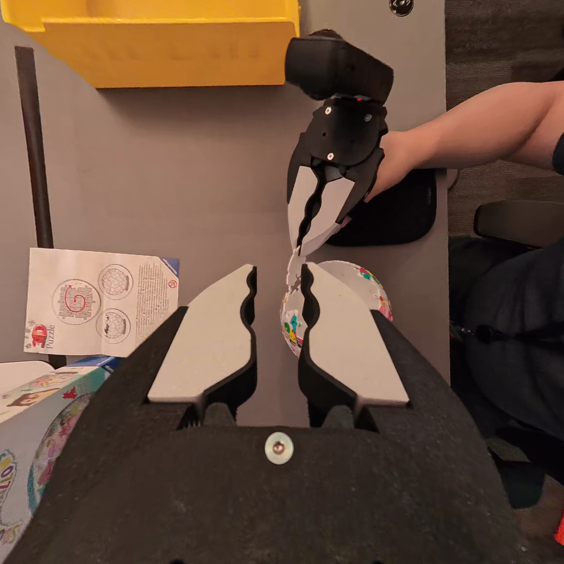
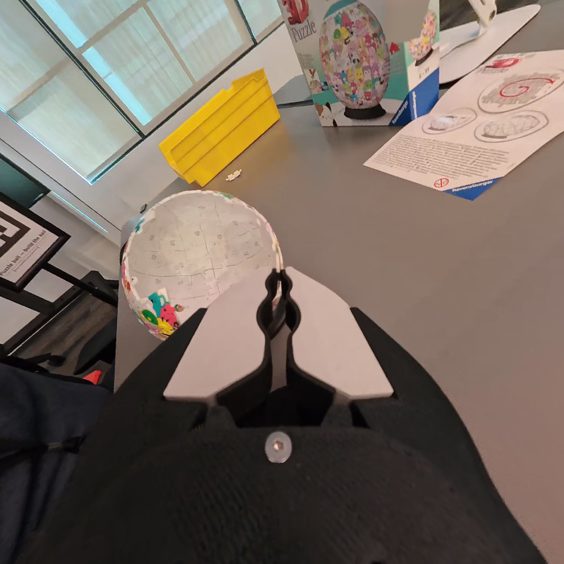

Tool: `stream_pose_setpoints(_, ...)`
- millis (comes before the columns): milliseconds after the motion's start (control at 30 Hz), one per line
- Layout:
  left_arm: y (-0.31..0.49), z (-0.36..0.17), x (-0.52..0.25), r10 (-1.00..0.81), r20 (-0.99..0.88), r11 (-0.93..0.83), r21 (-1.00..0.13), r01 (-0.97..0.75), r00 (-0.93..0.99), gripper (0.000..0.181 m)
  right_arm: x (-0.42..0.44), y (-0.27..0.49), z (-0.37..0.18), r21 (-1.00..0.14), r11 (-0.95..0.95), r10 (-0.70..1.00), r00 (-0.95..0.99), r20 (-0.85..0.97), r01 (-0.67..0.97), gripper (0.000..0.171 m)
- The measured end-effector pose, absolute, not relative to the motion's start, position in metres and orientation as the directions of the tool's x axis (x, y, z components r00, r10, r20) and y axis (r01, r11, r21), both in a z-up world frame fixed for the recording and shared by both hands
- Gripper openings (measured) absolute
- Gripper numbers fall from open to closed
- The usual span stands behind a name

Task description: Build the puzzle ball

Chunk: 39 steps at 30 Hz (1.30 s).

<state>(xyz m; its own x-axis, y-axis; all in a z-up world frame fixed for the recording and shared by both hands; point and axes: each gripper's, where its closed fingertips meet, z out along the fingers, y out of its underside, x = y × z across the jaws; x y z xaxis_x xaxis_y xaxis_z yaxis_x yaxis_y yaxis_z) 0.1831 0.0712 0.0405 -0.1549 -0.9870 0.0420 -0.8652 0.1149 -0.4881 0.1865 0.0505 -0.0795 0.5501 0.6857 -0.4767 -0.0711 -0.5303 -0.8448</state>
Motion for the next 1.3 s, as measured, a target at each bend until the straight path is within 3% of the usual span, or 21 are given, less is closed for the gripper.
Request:
stream_pose_setpoints(367, 0.073, -0.012, 0.183, -0.98, 0.141, 0.089, -0.331, -0.939, -0.143, 0.034, 0.176, 0.047, -0.086, -0.821, -0.569, 0.667, 0.552, -0.5, -0.056, 0.002)
stream_pose_setpoints(933, 0.069, -0.067, 0.167, -0.95, 0.155, 0.261, -0.074, -0.963, -0.27, 0.032, 0.172, 0.048, -0.096, -0.808, -0.589, 0.634, 0.603, -0.485, -0.03, 0.002)
stream_pose_setpoints(1300, 0.065, -0.074, 0.169, -0.944, 0.167, 0.28, -0.06, -0.958, -0.286, 0.029, 0.172, 0.048, -0.093, -0.788, -0.611, 0.599, 0.602, -0.528, -0.083, 0.002)
